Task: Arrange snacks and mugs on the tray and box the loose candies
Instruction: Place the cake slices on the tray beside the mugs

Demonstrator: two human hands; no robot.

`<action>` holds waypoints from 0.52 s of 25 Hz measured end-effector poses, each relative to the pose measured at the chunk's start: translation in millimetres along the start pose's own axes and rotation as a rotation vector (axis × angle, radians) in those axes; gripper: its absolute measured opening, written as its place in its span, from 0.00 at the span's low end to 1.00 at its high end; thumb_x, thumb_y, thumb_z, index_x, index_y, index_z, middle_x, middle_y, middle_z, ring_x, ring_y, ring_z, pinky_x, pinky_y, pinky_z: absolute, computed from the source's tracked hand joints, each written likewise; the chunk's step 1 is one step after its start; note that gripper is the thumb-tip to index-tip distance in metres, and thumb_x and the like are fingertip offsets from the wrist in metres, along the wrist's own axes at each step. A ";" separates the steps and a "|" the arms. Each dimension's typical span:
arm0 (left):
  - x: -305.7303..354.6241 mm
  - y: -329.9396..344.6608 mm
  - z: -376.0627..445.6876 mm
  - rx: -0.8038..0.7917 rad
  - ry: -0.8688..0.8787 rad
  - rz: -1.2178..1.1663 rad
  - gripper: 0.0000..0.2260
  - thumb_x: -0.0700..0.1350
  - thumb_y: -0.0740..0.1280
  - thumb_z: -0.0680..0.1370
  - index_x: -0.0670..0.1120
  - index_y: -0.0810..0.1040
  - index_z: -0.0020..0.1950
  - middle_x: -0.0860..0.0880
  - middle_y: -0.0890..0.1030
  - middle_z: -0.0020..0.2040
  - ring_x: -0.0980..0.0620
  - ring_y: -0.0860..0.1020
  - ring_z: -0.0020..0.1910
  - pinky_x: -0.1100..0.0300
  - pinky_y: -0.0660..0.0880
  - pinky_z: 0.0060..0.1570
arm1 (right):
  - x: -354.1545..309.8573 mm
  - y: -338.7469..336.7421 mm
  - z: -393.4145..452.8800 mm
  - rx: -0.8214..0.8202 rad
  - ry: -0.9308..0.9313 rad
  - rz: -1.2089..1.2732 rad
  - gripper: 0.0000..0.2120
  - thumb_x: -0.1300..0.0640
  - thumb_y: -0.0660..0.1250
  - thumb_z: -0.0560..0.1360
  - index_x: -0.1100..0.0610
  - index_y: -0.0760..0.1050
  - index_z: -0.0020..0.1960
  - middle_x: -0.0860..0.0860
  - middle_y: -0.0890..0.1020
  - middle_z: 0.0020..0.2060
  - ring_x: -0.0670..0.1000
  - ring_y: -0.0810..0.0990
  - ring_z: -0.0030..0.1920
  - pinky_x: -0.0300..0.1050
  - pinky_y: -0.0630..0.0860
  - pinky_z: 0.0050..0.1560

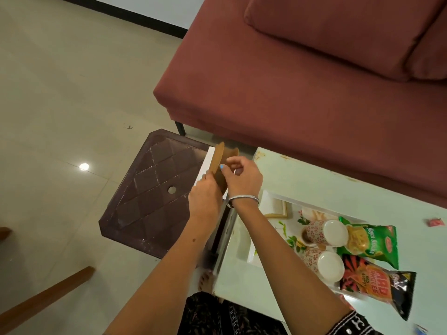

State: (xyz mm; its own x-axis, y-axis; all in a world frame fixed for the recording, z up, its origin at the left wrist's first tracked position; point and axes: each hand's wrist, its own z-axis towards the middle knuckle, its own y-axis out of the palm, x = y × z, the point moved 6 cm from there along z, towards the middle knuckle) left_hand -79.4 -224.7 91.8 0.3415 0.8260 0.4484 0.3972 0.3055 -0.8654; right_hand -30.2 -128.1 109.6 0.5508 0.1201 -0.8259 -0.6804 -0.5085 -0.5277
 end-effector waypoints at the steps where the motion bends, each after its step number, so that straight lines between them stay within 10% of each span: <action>1: 2.7 4.7 -3.5 -0.005 -0.016 -0.044 0.11 0.41 0.59 0.79 0.40 0.72 0.59 0.41 0.82 0.50 0.40 0.81 0.48 0.48 0.78 0.51 | 7.1 -9.5 -1.8 0.059 0.019 0.013 0.11 0.55 0.71 0.70 0.55 0.77 0.50 0.51 0.80 0.47 0.48 0.77 0.44 0.37 0.73 0.45; 9: 33.7 77.6 -49.1 -0.183 -0.020 -0.453 0.07 0.42 0.64 0.76 0.43 0.80 0.50 0.47 0.83 0.39 0.61 0.75 0.31 0.78 0.70 0.32 | 102.1 -70.8 -16.8 0.047 0.176 -0.120 0.10 0.55 0.67 0.72 0.55 0.79 0.52 0.51 0.85 0.47 0.49 0.81 0.44 0.39 0.73 0.47; 13: 27.8 108.5 -66.9 -0.328 -0.073 -0.468 0.10 0.39 0.64 0.76 0.43 0.79 0.56 0.45 0.83 0.50 0.49 0.81 0.45 0.67 0.75 0.47 | 132.8 -77.4 -39.2 0.014 0.243 -0.158 0.11 0.59 0.67 0.72 0.56 0.78 0.55 0.52 0.84 0.49 0.47 0.76 0.38 0.39 0.71 0.45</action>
State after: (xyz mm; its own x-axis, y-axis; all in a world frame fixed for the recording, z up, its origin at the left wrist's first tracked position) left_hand 30.2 -200.2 25.4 0.0102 0.6722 0.7403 0.7394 0.4933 -0.4582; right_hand 114.6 -106.3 48.6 0.7489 -0.0121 -0.6626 -0.5830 -0.4875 -0.6500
